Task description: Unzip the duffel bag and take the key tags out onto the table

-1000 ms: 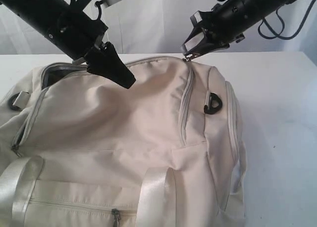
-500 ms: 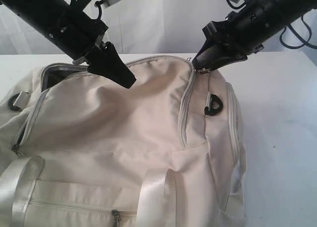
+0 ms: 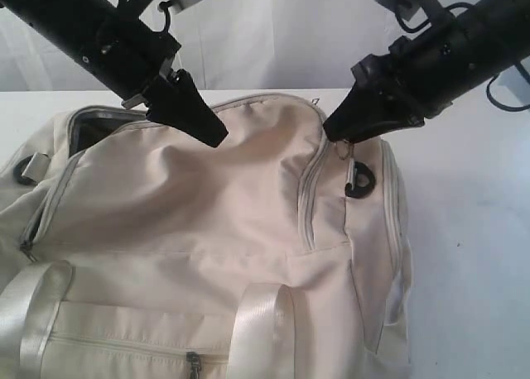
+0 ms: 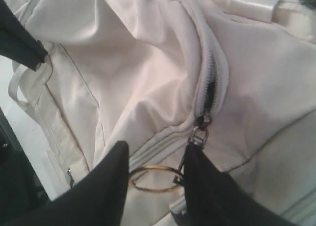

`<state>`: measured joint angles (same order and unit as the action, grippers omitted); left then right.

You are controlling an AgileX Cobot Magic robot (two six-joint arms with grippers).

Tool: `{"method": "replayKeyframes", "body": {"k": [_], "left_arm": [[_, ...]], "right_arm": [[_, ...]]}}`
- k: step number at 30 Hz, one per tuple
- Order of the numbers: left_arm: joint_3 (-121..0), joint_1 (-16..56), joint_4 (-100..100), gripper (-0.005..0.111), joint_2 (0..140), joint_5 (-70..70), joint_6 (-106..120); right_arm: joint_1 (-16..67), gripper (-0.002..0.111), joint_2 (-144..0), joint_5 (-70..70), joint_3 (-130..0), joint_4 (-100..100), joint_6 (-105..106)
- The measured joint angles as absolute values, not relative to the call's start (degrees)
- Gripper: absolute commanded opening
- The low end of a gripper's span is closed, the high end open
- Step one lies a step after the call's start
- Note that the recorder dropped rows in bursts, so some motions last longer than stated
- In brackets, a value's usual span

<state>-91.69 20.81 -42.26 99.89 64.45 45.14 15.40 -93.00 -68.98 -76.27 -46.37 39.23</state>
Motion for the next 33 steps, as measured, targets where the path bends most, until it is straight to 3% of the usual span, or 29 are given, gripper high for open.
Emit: {"method": "replayKeyframes", "body": {"k": [23,26,33], "left_arm": [[-91.7,20.8,-42.4,0.001,99.9,64.4,46.3],[-91.7,20.8,-45.2,0.013,99.9,64.4,54.3],[-91.7,24.6,-48.5,0.06,99.9,57.9,77.8]], "right_arm": [[20.6,0.0,-87.5,-66.8,-64.5,-48.9,42.8],[20.6,0.0,-87.5,-66.8,-64.4,-48.7,42.8],[20.6,0.0,-87.5,-66.8,-64.4,-48.3,42.8]]}}
